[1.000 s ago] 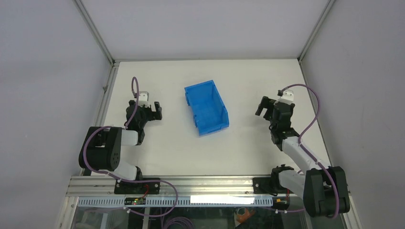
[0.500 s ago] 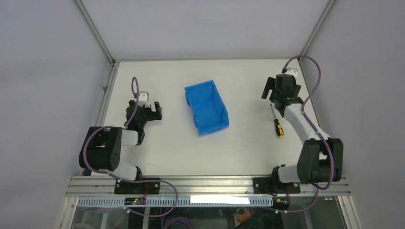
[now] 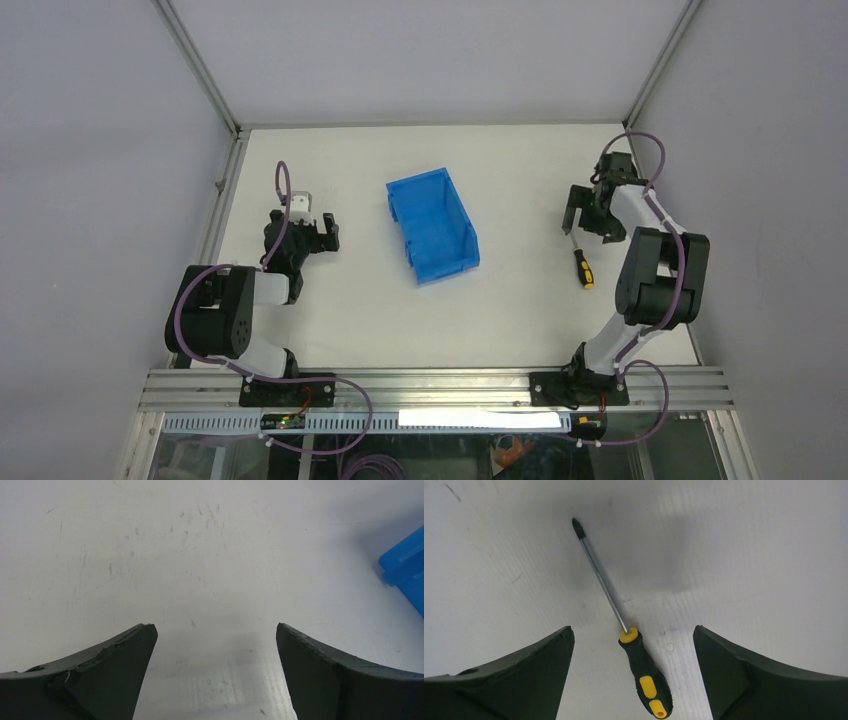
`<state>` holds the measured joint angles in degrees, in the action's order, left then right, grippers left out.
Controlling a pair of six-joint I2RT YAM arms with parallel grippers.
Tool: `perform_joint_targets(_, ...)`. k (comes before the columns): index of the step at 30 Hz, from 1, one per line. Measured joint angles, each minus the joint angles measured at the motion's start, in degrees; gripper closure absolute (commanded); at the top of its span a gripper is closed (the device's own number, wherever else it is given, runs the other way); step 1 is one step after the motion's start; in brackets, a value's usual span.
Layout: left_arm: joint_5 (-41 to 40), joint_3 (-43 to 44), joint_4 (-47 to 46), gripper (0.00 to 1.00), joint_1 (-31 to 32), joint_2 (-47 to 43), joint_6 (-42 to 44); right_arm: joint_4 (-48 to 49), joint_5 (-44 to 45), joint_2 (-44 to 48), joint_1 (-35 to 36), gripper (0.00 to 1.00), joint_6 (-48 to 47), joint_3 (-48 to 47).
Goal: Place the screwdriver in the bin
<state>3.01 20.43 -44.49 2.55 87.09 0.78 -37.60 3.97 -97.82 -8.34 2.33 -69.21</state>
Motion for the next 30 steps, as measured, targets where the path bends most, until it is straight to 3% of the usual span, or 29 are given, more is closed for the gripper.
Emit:
perform_joint_targets(16,0.00,0.00,0.00,0.01,0.00,0.00,-0.02,0.17,-2.05,2.60,-1.51,0.20,-0.90,12.20)
perform_joint_targets(19,0.00,0.00,0.00,0.01,0.00,0.00,-0.02,1.14,-1.77,4.98,-1.55,0.36,-0.76,14.38)
perform_joint_targets(21,0.00,0.00,0.00,0.01,0.00,0.00,-0.02,1.11,-1.77,6.43,-1.55,0.71,-0.70,15.82)
perform_joint_targets(23,0.00,0.00,0.00,0.01,0.00,0.00,-0.02,1.36,-1.62,7.89,-1.55,0.86,-0.33,16.94)
perform_joint_targets(24,0.00,0.00,0.00,0.01,0.00,0.00,-0.02,1.49,-1.51,8.72,-1.57,0.91,-0.13,17.35)
perform_joint_targets(30,0.00,0.00,0.00,0.01,0.00,0.00,-0.02,1.38,-3.26,16.22,-1.88,0.95,-0.57,17.79)
